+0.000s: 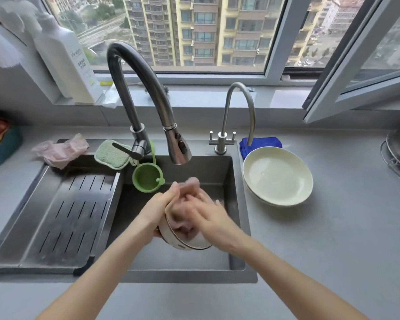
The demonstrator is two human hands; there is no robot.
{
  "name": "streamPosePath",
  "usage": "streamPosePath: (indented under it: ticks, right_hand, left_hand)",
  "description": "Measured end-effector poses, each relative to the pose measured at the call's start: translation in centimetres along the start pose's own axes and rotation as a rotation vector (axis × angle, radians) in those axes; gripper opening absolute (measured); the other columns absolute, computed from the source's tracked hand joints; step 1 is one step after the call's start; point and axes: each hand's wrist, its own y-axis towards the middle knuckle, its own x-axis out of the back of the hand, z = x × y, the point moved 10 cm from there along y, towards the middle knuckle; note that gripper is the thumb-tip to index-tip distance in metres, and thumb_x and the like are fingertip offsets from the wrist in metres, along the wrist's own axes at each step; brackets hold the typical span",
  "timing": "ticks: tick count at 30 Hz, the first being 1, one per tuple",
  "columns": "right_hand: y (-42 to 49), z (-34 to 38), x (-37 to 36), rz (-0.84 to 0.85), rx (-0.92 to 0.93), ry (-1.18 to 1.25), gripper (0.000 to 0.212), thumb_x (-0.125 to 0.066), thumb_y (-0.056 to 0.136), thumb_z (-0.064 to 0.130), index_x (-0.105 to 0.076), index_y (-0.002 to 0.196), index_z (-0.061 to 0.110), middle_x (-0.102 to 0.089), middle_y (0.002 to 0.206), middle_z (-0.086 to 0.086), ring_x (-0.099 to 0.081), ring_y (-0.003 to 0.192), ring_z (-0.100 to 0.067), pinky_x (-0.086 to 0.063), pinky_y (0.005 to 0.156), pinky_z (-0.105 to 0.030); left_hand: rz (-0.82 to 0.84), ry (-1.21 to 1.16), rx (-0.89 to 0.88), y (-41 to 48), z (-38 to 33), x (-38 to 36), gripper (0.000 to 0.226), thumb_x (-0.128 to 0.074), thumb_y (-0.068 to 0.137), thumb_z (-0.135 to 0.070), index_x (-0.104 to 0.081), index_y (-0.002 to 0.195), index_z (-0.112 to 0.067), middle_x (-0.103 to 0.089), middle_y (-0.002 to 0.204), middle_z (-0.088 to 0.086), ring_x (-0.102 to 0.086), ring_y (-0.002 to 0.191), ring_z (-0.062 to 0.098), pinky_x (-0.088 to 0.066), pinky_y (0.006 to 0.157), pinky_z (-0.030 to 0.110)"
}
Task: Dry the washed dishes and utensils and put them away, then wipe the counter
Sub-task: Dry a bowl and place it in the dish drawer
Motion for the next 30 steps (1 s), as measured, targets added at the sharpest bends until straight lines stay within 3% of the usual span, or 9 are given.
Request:
streamPosePath:
  ticks: [3, 6, 9, 13, 17, 19, 23, 27, 30]
  right_hand:
    - [0.8, 0.2, -4.9, 0.198, 0.068, -0.157, 0.045, -0.021, 0.101, 0.037, -0.041, 0.141, 0.032, -0.024, 0.157, 0.007, -0.006, 0.147, -0.013, 0.008, 0.116, -0.051]
    - [-0.8, -0.4, -7.0, 0.471, -0.056, 0.207, 0.038, -0.037, 0.100, 0.030, -0.048, 0.136, 0.029, -0.046, 0.141, 0.009, -0.035, 0.133, -0.008, -0.020, 0.115, -0.036]
    - [-2.8, -0.8, -6.9, 0.712, 0.088, -0.169, 0.022, -0.052, 0.091, 0.030, -0.063, 0.110, 0.027, -0.065, 0.102, 0.007, -0.056, 0.096, -0.015, -0.042, 0.096, -0.038]
    - [-1.9, 0.3, -7.0, 0.458, 0.831, -1.060, 0.022, -0.048, 0.087, 0.013, -0.068, 0.093, 0.022, -0.065, 0.109, 0.002, -0.051, 0.119, -0.029, -0.024, 0.114, -0.045]
    - [-0.5, -0.1, -6.0, 0.263, 0.775, -1.295, 0.034, -0.030, 0.092, 0.013, -0.060, 0.109, 0.019, -0.060, 0.118, -0.006, -0.051, 0.118, -0.033, -0.025, 0.112, -0.049]
    - [-0.3, -0.1, -4.7, 0.266, 0.475, -1.041, 0.043, -0.027, 0.094, 0.039, -0.064, 0.107, 0.023, -0.068, 0.100, 0.000, -0.056, 0.096, -0.027, -0.036, 0.083, -0.042]
    - [-1.4, -0.9, -2.9, 0.389, 0.027, -0.482, 0.049, -0.035, 0.085, 0.066, -0.067, 0.100, 0.031, -0.067, 0.090, 0.005, -0.047, 0.091, -0.017, -0.037, 0.078, -0.031]
    - [-3.0, -1.8, 6.1, -0.143, -0.234, 0.220, 0.022, -0.068, 0.086, 0.034, -0.069, 0.086, 0.012, -0.068, 0.073, -0.002, -0.066, 0.069, -0.016, -0.053, 0.065, -0.030]
    - [-5.5, -2.5, 11.0, -0.493, -0.149, 0.498, 0.034, -0.070, 0.081, 0.043, -0.070, 0.084, 0.009, -0.070, 0.083, -0.007, -0.067, 0.078, -0.019, -0.055, 0.071, -0.034]
  left_hand:
    - [0.115, -0.069, 0.024, -0.1, 0.6, -0.7, 0.065, -0.053, 0.066, -0.076, -0.071, 0.104, -0.026, -0.072, 0.108, 0.002, -0.067, 0.102, 0.022, -0.047, 0.096, 0.048]
    - [0.114, -0.166, 0.064, 0.0, 1.4, 0.7, 0.080, -0.070, 0.052, -0.071, -0.071, 0.105, -0.011, -0.067, 0.110, 0.006, -0.063, 0.097, 0.030, -0.042, 0.099, 0.044]
    - [0.230, 0.041, 0.084, -0.3, 2.2, -0.2, 0.077, -0.065, 0.050, -0.073, -0.071, 0.104, -0.019, -0.072, 0.102, 0.008, -0.067, 0.095, 0.032, -0.047, 0.089, 0.045]
    - [0.289, 0.166, 0.196, -0.5, 2.8, -1.8, 0.063, -0.060, 0.071, -0.066, -0.065, 0.109, -0.017, -0.075, 0.087, 0.005, -0.071, 0.082, 0.023, -0.050, 0.084, 0.039]
    - [0.299, 0.124, 0.193, 0.2, 1.8, -1.5, 0.064, -0.059, 0.068, -0.073, -0.068, 0.111, -0.027, -0.073, 0.097, 0.008, -0.071, 0.088, 0.026, -0.056, 0.080, 0.046]
    - [0.220, 0.078, 0.161, 0.9, 1.3, -0.5, 0.053, -0.050, 0.081, -0.065, -0.068, 0.104, -0.020, -0.073, 0.073, 0.003, -0.070, 0.061, 0.017, -0.056, 0.055, 0.027]
    - [0.170, -0.030, 0.207, 0.9, 1.9, -0.4, 0.084, -0.066, 0.047, -0.076, -0.068, 0.109, -0.020, -0.071, 0.105, 0.012, -0.067, 0.096, 0.034, -0.049, 0.092, 0.051]
    - [0.053, -0.306, 0.286, 0.5, 3.3, 0.2, 0.056, -0.052, 0.077, -0.066, -0.062, 0.106, -0.020, -0.067, 0.101, 0.013, -0.063, 0.089, 0.033, -0.053, 0.069, 0.045]
    - [0.054, -0.562, 0.340, 0.5, 3.9, -0.8, 0.038, -0.046, 0.088, -0.052, -0.058, 0.109, -0.022, -0.062, 0.105, 0.017, -0.059, 0.093, 0.040, -0.052, 0.070, 0.054]
